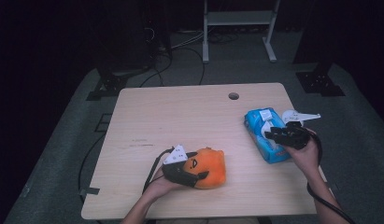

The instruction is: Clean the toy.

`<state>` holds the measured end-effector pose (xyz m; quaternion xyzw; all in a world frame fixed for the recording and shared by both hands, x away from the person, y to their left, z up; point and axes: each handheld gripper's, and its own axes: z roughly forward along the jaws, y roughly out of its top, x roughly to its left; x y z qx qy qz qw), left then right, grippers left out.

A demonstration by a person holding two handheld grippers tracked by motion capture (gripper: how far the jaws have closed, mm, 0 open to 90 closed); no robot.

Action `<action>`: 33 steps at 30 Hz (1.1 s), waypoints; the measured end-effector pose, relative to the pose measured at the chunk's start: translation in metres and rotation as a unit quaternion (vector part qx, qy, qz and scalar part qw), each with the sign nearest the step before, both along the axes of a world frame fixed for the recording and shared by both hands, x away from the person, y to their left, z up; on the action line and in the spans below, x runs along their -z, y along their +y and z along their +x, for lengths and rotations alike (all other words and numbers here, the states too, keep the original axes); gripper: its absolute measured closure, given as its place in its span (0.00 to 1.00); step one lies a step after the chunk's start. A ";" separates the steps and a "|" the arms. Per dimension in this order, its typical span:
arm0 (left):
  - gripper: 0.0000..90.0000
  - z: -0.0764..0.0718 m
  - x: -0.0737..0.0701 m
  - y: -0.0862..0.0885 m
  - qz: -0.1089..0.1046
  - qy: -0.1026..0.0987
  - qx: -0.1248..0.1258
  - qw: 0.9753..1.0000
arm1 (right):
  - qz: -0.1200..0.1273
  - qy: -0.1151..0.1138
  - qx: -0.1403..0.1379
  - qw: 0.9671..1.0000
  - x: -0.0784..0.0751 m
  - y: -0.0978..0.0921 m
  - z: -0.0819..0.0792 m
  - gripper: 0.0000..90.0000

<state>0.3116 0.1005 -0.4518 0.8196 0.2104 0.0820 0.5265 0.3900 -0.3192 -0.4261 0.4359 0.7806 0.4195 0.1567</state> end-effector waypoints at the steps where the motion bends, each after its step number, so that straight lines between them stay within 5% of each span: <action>1: 0.16 0.000 0.000 -0.001 0.000 -0.001 -0.001 1.000 | 0.005 0.005 0.006 1.000 0.001 -0.001 0.000 0.74; 11: 0.14 0.000 0.002 -0.001 -0.002 -0.006 0.003 1.000 | 0.020 0.013 0.029 0.999 0.003 -0.002 -0.002 0.92; 18: 0.12 0.000 0.001 -0.002 0.001 -0.006 0.002 1.000 | 0.025 0.012 0.035 0.999 -0.001 -0.002 -0.005 0.95; 27: 0.12 0.001 0.001 -0.002 -0.002 -0.005 0.002 1.000 | 0.080 -0.003 0.022 0.997 -0.025 -0.008 -0.013 0.96; 33: 0.12 0.001 0.002 -0.001 -0.003 -0.006 0.002 1.000 | 0.081 -0.024 -0.002 0.996 -0.044 0.000 -0.024 0.96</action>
